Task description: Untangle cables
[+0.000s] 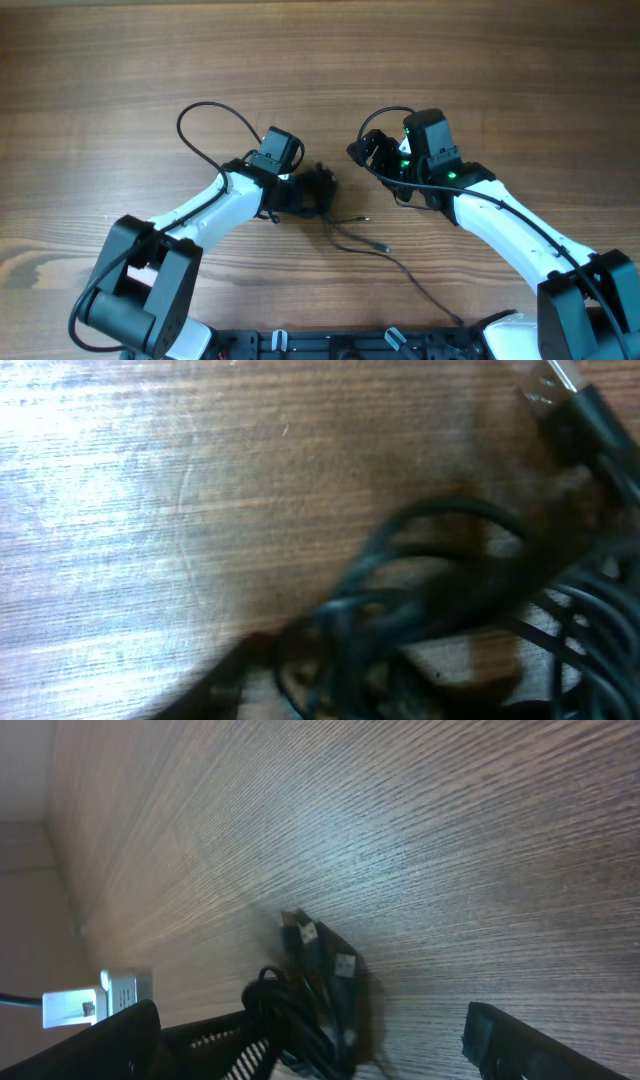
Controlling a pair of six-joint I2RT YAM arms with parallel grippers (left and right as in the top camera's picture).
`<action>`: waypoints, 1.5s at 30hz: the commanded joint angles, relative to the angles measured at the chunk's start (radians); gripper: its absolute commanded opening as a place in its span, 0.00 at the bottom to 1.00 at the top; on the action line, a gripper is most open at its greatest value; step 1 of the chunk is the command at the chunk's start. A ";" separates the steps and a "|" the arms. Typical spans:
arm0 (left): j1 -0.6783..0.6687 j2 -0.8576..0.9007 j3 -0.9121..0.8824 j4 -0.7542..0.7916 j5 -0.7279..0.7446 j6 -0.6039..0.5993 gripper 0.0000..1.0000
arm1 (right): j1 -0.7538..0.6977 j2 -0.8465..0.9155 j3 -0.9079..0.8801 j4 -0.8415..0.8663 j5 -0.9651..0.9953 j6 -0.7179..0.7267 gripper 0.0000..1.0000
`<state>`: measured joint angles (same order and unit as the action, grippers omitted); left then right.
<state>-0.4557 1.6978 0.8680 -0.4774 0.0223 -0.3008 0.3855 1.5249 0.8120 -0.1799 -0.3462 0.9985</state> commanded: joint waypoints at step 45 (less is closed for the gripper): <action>0.009 -0.399 0.043 -0.120 0.085 -0.476 0.08 | 0.003 -0.003 0.012 0.000 0.010 0.000 1.00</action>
<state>-0.4515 1.3163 0.8951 -0.5755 0.0811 -0.5308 0.3855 1.5249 0.8120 -0.1799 -0.3462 0.9985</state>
